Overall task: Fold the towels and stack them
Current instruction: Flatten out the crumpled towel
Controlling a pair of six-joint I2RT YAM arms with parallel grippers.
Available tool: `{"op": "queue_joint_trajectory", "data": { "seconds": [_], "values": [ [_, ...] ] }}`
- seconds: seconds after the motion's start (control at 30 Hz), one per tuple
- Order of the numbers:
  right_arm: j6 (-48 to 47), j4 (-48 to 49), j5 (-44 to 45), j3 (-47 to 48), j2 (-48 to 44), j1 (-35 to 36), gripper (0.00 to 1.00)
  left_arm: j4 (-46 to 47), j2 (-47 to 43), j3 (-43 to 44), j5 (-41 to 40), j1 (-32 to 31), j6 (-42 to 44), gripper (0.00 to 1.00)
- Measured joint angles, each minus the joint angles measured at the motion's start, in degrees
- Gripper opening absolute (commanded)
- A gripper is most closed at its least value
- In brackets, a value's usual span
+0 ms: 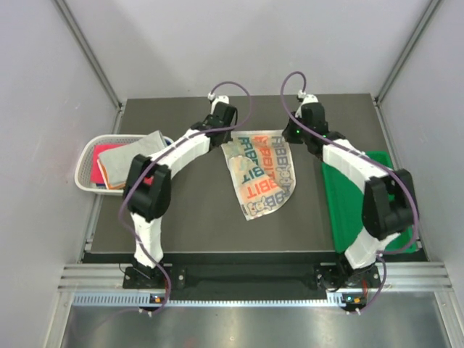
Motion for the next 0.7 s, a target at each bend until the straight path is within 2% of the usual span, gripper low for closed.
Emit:
{"op": "queue_joint_trajectory", "data": {
  "seconds": [0.2, 0.43, 0.57, 0.7],
  "values": [
    [-0.96, -0.13, 2.14, -7.56, -17.29, 3.1, 0.0, 0.31, -21.31, -10.49, -0.57, -4.39, 1.55, 0.0],
    [-3.43, -4.9, 7.41, -11.52, -35.71, 14.23, 0.0, -4.2, -44.19, -21.27, -2.23, -15.34, 2.32, 0.0],
    [-4.0, -8.11, 9.84, -11.63, -45.29, 18.91, 0.0, -7.76, -54.38, -22.88, -2.47, -21.07, 1.4, 0.0],
    [-3.98, -10.03, 11.47, -11.61, -51.34, 20.46, 0.0, -9.46, -61.61, -22.77, -2.56, -22.14, 0.33, 0.0]
  ]
}}
